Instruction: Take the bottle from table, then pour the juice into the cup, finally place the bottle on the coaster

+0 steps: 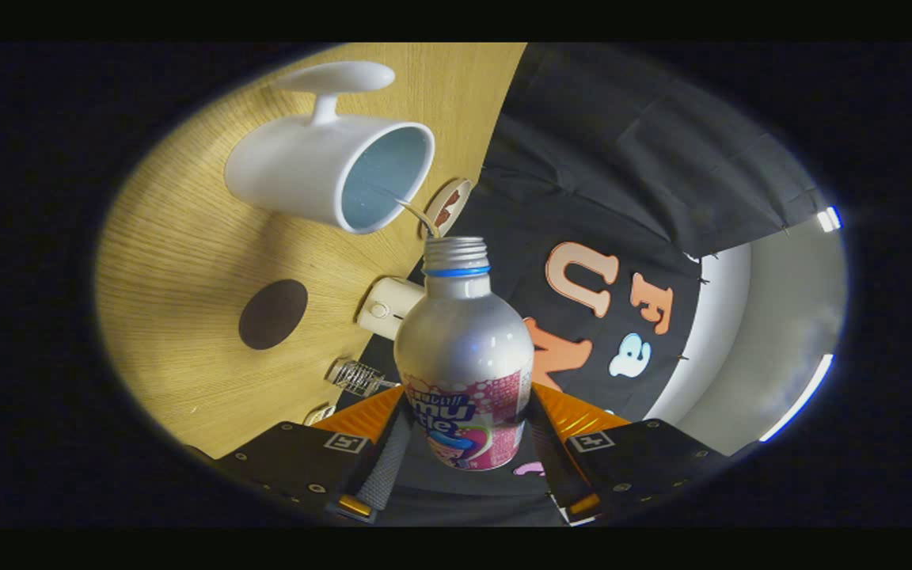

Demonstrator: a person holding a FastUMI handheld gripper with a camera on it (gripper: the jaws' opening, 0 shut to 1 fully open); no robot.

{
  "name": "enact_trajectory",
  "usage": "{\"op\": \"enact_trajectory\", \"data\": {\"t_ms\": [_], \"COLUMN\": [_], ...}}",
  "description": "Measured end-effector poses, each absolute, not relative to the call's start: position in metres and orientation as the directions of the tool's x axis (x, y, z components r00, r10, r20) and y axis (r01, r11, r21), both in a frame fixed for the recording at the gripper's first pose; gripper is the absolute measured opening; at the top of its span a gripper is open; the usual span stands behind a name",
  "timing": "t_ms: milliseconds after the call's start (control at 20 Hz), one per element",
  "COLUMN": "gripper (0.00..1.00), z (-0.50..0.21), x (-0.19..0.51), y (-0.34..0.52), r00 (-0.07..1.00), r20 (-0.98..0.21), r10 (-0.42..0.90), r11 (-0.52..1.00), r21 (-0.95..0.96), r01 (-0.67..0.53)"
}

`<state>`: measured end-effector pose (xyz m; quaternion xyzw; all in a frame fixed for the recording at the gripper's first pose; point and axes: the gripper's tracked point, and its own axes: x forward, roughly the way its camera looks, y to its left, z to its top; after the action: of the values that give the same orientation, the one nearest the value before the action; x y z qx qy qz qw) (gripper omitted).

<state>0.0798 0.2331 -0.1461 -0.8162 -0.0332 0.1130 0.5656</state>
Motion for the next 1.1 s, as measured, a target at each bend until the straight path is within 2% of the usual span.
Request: {"op": "enact_trajectory", "data": {"t_ms": [900, 1100], "gripper": [0.77, 0.77], "z": [-0.158, -0.176], "x": [0.075, 0.069], "y": [0.241, 0.239], "r00": [0.968, 0.957], "r20": [-0.162, -0.230], "r10": [0.191, 0.179], "r11": [-0.333, -0.195], "r21": [-0.938, -0.961], "r01": [-0.091, -0.195]}}
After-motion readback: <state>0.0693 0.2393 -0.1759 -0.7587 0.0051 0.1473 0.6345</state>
